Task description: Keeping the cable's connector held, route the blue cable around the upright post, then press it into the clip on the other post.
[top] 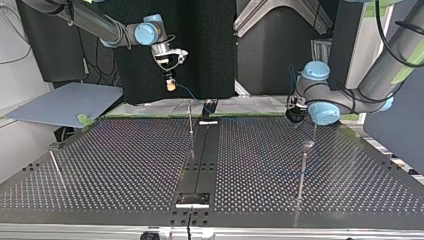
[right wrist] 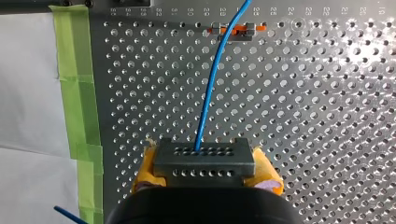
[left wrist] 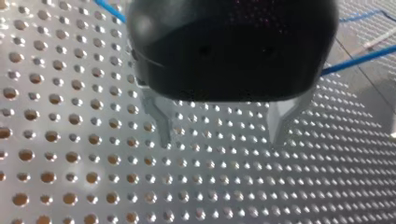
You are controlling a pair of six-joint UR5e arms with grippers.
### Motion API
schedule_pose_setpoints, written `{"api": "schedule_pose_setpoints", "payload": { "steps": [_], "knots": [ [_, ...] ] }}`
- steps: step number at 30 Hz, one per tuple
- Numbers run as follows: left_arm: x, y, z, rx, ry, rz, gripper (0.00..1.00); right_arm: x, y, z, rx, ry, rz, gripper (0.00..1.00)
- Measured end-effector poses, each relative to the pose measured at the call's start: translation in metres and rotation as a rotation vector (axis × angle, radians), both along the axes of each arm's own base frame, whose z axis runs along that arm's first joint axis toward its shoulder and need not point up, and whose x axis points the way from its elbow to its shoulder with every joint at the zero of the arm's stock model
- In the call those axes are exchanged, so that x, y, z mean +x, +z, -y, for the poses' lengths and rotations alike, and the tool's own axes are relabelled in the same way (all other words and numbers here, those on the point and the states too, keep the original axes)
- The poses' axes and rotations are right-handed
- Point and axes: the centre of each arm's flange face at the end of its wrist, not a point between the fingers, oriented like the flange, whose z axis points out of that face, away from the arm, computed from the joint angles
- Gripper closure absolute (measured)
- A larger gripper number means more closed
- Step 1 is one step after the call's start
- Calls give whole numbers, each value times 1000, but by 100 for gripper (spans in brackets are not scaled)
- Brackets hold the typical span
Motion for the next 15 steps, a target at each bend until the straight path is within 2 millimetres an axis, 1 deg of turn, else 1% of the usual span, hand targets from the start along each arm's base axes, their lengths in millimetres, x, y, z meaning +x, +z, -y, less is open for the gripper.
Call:
{"api": "schedule_pose_setpoints", "payload": {
  "steps": [10,15],
  "knots": [
    [13,3,-3,-85,43,95,0,0,0,0,1,2,0,100],
    [11,-3,-5,-134,62,119,0,-1,0,0,1,0,0,100]
  ]
}}
